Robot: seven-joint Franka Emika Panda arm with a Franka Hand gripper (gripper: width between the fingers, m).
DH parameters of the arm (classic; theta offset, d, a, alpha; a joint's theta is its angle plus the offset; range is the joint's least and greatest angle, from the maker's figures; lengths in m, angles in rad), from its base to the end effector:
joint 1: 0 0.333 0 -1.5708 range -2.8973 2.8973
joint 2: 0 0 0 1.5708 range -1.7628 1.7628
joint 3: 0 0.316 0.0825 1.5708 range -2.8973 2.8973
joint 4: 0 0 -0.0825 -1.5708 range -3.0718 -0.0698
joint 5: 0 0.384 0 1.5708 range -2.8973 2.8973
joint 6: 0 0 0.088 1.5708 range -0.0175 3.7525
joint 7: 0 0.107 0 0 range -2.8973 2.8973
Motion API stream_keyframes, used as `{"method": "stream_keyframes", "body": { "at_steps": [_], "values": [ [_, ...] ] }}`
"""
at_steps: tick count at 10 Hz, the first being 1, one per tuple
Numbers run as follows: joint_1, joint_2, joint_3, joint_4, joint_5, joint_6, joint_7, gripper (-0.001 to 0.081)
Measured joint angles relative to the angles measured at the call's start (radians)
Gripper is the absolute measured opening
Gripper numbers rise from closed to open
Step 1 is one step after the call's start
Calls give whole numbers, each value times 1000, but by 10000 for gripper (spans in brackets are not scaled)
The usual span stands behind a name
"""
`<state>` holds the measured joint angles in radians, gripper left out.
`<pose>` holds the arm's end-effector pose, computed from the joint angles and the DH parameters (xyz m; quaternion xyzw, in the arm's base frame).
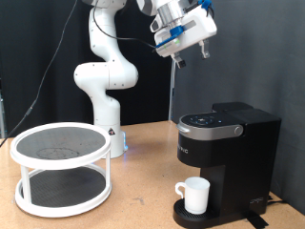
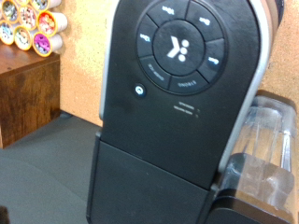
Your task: Make a cup of coffee with the keurig machine
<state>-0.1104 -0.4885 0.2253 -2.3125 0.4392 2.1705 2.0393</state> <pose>0.4341 0.0794 0.5596 -0.4768 0.8502 0.0472 0.2180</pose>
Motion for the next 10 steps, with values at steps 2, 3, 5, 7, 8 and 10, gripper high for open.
{"method": "stream_keyframes", "body": {
  "at_steps": [2, 3, 5, 7, 8, 10],
  "values": [
    [-14, 78, -1, 59, -5, -38, 25, 734],
    [-17, 118, -1, 87, -16, -55, 32, 734],
    [-17, 184, 2, 124, -39, -60, 34, 734],
    [-17, 229, 13, 145, -74, -58, 35, 734],
    [-17, 242, 20, 150, -102, -47, 45, 734],
    [-17, 259, 33, 155, -134, -28, 77, 734]
  ]
}}
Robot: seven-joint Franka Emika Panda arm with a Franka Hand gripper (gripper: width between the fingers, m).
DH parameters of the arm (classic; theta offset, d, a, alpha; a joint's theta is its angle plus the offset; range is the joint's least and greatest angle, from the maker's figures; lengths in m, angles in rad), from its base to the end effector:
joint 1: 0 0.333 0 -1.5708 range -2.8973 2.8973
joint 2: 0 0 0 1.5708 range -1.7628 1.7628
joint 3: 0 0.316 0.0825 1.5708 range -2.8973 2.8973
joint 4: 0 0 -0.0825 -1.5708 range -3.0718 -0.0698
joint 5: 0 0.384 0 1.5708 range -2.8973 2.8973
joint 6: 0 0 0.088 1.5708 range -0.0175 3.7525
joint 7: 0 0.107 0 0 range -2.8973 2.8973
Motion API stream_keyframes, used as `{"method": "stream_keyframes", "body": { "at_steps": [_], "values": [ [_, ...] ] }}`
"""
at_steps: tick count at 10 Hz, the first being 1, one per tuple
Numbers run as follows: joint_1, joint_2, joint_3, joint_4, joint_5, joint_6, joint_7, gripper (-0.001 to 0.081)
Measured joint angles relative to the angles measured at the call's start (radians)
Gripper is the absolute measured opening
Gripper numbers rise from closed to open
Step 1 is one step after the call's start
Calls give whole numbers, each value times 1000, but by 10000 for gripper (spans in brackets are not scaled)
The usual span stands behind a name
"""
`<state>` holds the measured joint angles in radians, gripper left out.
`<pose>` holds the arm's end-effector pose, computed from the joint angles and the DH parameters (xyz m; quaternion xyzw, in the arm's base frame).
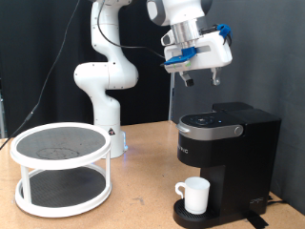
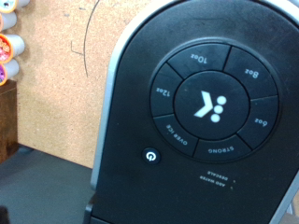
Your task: Make a cup of coffee with the keurig machine
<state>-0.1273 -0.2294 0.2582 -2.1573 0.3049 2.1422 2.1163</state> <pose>0.5011 0.0861 0.5138 -0.4815 0.8637 0.0510 0.1402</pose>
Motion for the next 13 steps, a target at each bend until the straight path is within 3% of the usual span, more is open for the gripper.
{"method": "stream_keyframes", "body": {
  "at_steps": [6, 7, 8, 10, 11, 12, 13],
  "values": [
    [0, 28, 6, 1, -37, -18, 8, 705],
    [0, 28, 6, 1, -38, -18, 9, 522],
    [0, 30, 6, 2, -41, -25, 11, 522],
    [0, 39, 6, 10, -55, -57, 27, 198],
    [-1, 49, 5, 18, -60, -73, 35, 198],
    [-2, 59, 4, 24, -61, -89, 36, 49],
    [-3, 70, 4, 30, -61, -103, 36, 49]
  ]
}}
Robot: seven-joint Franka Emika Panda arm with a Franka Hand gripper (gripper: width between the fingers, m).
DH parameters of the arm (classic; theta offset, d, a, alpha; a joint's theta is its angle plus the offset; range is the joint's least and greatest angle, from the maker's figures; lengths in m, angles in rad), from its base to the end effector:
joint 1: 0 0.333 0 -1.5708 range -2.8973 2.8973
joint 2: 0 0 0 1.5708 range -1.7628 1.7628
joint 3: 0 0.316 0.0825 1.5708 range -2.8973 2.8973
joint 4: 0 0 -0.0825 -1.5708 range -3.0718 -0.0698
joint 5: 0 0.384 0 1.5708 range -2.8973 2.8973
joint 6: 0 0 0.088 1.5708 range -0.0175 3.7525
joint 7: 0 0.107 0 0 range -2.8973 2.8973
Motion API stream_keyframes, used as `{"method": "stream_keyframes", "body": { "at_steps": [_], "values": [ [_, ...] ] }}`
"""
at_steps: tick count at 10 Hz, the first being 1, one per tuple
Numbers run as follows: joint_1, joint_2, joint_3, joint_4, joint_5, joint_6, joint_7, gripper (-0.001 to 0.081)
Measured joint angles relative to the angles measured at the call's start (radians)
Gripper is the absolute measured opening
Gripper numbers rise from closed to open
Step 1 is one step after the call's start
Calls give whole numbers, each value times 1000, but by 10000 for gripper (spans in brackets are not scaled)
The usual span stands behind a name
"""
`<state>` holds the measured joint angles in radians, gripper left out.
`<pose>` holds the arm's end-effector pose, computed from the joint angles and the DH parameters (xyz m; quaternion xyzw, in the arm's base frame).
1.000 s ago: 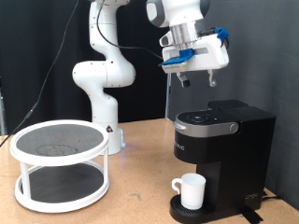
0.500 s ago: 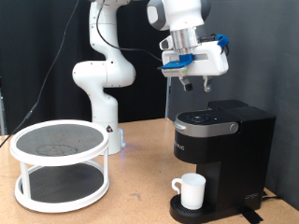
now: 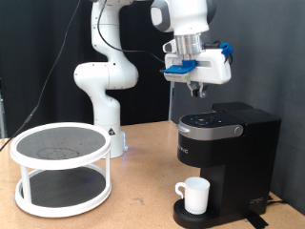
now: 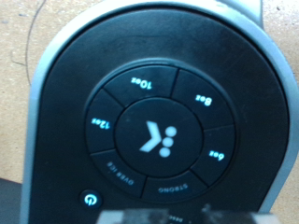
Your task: Make a cup of coffee with the keurig machine
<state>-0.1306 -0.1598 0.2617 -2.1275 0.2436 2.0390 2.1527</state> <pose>0.5074 0.0851 0.4834 -0.4838 0.8699 0.0674 0.0681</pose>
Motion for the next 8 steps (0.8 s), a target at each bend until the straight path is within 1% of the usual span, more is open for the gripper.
{"method": "stream_keyframes", "body": {
  "at_steps": [1, 2, 4, 8],
  "values": [
    [-2, 12, -1, 4, 0, -10, 0, 9],
    [-2, 23, -1, 11, 0, -28, 0, 3],
    [-3, 50, -2, 21, 0, -48, 0, 1],
    [-3, 92, -2, 24, 0, -47, -1, 0]
  ]
}}
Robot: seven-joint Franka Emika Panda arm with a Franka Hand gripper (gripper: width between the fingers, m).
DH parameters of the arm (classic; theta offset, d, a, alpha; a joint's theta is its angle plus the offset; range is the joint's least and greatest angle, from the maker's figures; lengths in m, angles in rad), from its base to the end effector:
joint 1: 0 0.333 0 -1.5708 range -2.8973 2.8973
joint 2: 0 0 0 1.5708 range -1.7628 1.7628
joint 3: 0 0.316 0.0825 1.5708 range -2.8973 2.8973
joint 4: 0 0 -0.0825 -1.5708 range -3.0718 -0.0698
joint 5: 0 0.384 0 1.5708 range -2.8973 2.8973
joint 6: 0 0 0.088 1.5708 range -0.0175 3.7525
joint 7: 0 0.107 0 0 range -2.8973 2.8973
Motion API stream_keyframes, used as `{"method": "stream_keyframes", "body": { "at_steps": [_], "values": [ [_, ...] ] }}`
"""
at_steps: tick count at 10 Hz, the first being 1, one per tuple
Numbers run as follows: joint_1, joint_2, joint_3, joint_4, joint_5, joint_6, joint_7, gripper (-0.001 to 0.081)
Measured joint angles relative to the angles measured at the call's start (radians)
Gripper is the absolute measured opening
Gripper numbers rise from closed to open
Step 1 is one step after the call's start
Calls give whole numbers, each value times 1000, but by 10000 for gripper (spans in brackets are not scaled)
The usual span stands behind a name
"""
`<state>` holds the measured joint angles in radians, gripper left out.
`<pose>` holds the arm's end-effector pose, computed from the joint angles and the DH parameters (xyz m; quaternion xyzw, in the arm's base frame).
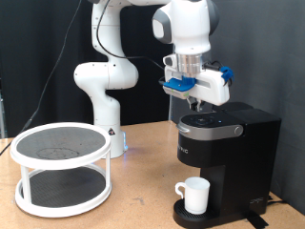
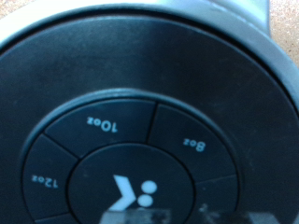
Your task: Make a cup of coffee with the keurig machine
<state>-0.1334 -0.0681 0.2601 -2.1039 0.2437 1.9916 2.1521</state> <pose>0.5190 0.0828 0.4448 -0.4813 0.8704 0.1013 0.0218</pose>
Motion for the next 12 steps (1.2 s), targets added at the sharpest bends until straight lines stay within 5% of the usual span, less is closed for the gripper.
{"method": "stream_keyframes", "body": {
  "at_steps": [12],
  "values": [
    [3, 56, 5, 17, 9, 2, -10, 0]
  ]
}}
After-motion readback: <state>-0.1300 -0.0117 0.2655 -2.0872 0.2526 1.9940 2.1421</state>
